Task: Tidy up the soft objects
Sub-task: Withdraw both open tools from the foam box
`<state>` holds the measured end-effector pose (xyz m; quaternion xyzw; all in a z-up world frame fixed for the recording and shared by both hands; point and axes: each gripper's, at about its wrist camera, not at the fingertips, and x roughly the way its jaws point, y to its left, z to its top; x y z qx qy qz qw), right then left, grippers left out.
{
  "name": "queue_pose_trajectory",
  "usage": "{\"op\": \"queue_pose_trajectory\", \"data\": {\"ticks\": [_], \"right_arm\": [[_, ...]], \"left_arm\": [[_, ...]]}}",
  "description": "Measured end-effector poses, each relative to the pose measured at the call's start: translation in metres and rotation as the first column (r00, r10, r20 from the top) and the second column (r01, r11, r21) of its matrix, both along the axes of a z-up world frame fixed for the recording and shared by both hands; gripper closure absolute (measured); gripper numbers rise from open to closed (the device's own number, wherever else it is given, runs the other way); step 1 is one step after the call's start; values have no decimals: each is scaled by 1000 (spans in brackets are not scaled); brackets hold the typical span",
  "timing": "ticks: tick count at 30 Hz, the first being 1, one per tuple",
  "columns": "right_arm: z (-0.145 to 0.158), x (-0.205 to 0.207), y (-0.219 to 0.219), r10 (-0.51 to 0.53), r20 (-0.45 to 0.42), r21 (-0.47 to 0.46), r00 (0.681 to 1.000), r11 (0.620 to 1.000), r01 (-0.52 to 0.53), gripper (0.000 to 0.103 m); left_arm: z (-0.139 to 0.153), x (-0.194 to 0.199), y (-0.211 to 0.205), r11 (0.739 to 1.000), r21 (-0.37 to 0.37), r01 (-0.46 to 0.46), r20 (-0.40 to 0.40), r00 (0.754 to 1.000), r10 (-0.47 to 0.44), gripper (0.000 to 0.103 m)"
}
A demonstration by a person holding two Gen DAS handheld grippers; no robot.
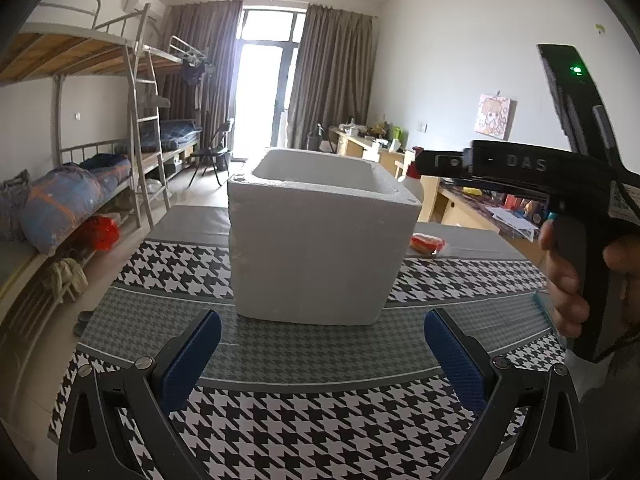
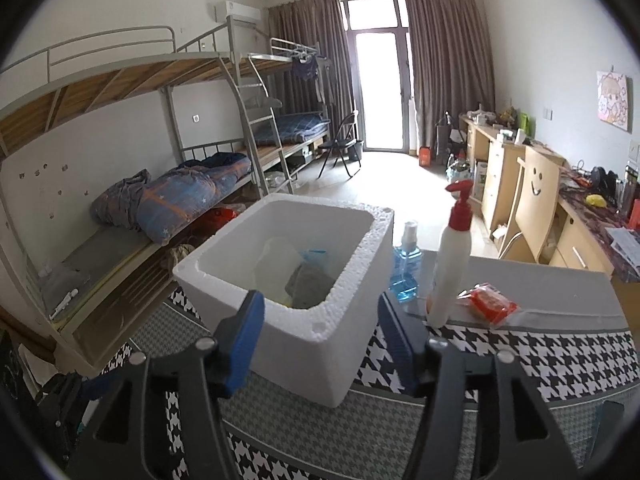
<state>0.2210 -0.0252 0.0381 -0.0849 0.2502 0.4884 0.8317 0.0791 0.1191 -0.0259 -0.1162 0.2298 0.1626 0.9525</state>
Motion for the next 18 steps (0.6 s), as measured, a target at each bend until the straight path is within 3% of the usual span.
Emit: {"op": "queue_pose_trajectory", "data": {"ticks": [11,18], "right_arm": [[3,-20,-35,-11,60,39,998,999,9,31],[-3,-37,-63,-45,99,70,994,997,38,14]], "left_arm": [[3,-5,-9,1000,20,-3,4,1000,3,1],[10,-12,-18,999,38,-11,27,1000,10,1]]}}
